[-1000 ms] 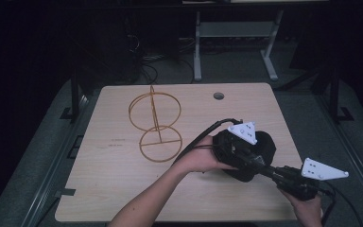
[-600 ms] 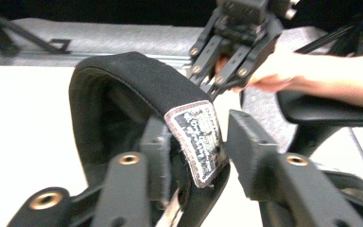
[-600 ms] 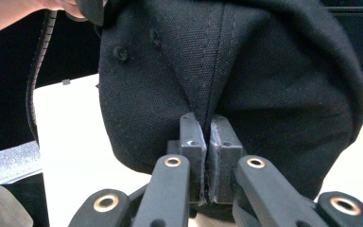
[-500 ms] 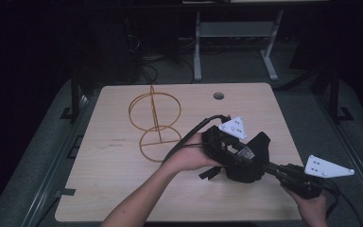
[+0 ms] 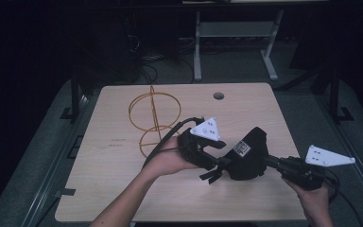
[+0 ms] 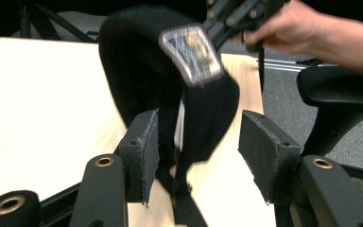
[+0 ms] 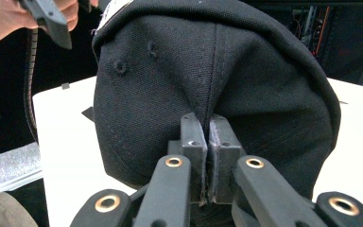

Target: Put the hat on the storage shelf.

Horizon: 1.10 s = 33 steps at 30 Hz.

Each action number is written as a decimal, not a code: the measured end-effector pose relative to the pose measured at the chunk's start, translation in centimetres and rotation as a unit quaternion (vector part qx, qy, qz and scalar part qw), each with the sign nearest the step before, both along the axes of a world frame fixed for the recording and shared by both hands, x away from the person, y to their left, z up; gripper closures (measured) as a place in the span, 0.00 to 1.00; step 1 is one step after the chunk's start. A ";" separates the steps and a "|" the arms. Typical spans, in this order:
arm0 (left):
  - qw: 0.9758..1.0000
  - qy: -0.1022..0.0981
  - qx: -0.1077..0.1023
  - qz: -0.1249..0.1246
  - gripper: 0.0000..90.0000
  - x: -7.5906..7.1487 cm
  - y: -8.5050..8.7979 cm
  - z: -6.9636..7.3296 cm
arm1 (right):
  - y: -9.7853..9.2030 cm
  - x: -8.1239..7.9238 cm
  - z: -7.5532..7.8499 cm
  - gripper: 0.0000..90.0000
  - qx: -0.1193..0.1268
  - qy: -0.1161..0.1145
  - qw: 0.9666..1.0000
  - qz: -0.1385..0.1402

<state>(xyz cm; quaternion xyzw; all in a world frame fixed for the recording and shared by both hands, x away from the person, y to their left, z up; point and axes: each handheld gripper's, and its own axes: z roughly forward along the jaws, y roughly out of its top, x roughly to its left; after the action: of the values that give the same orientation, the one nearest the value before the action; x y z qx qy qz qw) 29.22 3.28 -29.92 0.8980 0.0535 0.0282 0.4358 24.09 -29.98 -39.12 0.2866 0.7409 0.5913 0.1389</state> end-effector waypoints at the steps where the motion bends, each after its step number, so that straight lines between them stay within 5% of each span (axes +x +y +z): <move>1: 1.000 -0.001 0.001 0.003 0.53 0.0 0.3 -0.2 | -0.1 0.1 0.2 0.96 -0.002 0.004 1.000 0.001; 33: 0.997 0.005 0.014 0.075 0.48 -1.2 7.3 -6.7 | -0.6 3.6 4.9 0.96 -0.035 0.014 0.999 0.012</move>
<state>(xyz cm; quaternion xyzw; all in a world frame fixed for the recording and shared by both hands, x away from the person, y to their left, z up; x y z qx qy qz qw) 28.04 10.55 -36.61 0.8977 0.1227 0.0571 0.4194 27.70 -30.56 -34.25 0.2809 0.7661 0.5629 0.1318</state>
